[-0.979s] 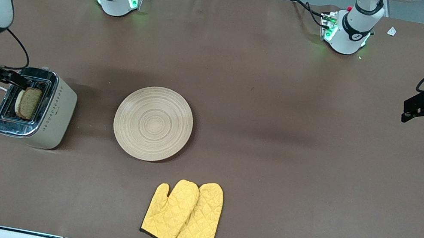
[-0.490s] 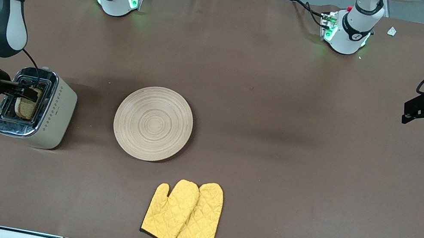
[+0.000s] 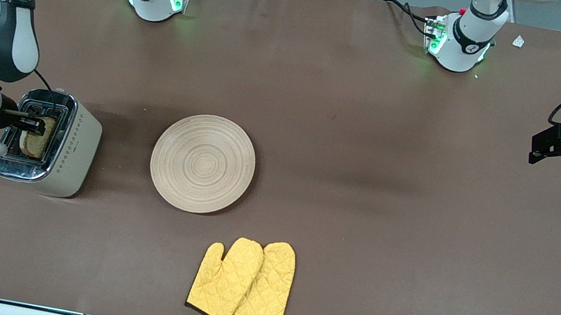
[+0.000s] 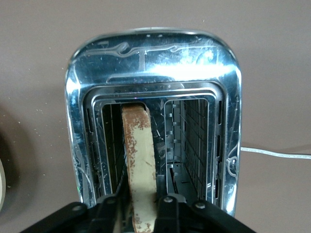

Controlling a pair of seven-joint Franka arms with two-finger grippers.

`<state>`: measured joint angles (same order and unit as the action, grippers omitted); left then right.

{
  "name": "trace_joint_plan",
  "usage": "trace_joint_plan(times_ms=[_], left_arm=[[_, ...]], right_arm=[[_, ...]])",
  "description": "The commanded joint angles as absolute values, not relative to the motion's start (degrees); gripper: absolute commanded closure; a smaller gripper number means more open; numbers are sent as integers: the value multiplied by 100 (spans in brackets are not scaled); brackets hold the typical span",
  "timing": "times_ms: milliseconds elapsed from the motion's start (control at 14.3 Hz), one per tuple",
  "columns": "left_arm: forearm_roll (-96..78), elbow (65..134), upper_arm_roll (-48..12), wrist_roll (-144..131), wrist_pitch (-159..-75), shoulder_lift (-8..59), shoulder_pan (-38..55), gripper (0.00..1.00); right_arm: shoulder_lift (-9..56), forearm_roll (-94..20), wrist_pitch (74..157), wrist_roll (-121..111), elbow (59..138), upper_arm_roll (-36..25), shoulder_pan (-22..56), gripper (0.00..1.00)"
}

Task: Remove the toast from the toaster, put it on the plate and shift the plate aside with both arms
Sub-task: 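Grasp the bread slice in the toaster and lift it with the right gripper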

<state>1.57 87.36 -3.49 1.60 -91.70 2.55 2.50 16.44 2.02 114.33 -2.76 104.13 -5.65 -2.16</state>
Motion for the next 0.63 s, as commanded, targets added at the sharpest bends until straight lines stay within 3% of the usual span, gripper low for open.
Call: trace_joint_plan(times_ms=[0, 350, 559], left_arm=[[246, 8613, -360, 53, -9062, 299, 272, 0], [246, 8613, -369, 53, -9062, 299, 281, 0], [246, 8613, -387, 53, -9062, 299, 290, 0]], right_arm=[[1495, 88, 10910, -334, 9934, -528, -211, 100], [1468, 97, 9837, 1311, 9010, -510, 866, 99], [1503, 79, 10079, 2598, 9061, -510, 1886, 98]])
